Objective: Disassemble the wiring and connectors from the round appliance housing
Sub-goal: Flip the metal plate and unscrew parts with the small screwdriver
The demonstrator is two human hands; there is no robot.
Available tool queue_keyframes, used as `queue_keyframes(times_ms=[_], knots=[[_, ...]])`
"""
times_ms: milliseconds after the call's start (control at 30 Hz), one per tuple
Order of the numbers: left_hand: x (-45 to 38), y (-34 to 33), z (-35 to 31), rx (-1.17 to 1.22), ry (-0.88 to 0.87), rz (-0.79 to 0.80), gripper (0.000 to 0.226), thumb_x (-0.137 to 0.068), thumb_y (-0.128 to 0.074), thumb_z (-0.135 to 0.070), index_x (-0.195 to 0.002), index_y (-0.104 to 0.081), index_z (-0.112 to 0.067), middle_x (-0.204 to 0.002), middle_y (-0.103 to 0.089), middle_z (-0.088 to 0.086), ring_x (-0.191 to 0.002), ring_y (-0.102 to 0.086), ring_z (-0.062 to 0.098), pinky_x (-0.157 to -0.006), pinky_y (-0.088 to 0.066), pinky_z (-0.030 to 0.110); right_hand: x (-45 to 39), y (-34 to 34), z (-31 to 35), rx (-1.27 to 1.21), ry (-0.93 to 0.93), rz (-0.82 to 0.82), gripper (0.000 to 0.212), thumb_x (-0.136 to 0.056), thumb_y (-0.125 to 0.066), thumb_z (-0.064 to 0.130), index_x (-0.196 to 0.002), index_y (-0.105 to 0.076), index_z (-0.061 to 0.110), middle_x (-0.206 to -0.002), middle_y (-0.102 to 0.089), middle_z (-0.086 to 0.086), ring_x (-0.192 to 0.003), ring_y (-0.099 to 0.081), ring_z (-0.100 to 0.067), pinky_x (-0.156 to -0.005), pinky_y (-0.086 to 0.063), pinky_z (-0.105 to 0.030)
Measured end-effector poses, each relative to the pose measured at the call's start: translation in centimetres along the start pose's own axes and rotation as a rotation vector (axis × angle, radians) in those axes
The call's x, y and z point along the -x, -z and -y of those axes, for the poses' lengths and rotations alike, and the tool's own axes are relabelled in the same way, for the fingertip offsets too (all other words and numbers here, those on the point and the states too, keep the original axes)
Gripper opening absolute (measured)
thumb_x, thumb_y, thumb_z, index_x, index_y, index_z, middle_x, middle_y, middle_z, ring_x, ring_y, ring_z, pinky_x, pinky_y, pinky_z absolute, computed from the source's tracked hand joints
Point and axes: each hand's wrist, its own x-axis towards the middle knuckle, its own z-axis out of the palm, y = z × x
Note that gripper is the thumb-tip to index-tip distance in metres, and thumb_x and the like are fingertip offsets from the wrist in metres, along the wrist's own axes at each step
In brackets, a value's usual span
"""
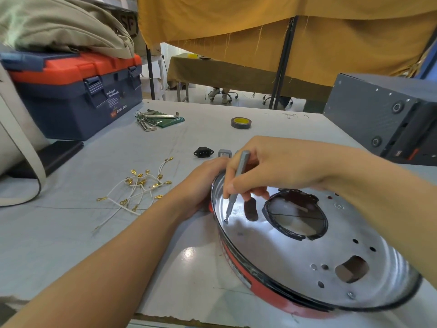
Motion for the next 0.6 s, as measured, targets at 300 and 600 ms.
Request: queue_keyframes(times_ms=[300,600], knots=[[0.2,-0.1,-0.1,0.025,-0.016,0.071,0.028,-0.067,-0.043,-0.019,-0.055,-0.068,-0.015,-0.059,-0.065,0.004,-0.055,-0.062,0.011,-0.052,-0.047,0.021,-0.7,0.1,2.3,0.416,-0.006,-0.075,0.012,-0.081,-0.072,0.017,-0.076,-0.064,0.01,-0.055,-0.069,0.0,-0.045,-0.062,-0.005,-0.041,-0.043,-0.013],[0.5,-0.1,-0.3,0.002,-0.06,0.067,0.032,-0.073,-0.041,-0.01,-0.052,-0.066,-0.01,-0.063,-0.067,0.008,-0.064,-0.064,0.011,-0.062,-0.051,0.02,-1.2,-0.5,1.8,0.444,0.002,-0.093,0.026,-0.094,-0.056,0.025,-0.078,-0.065,0.006,-0.044,-0.063,0.004,-0.035,-0.051,-0.002,-0.045,-0.046,-0.015]])
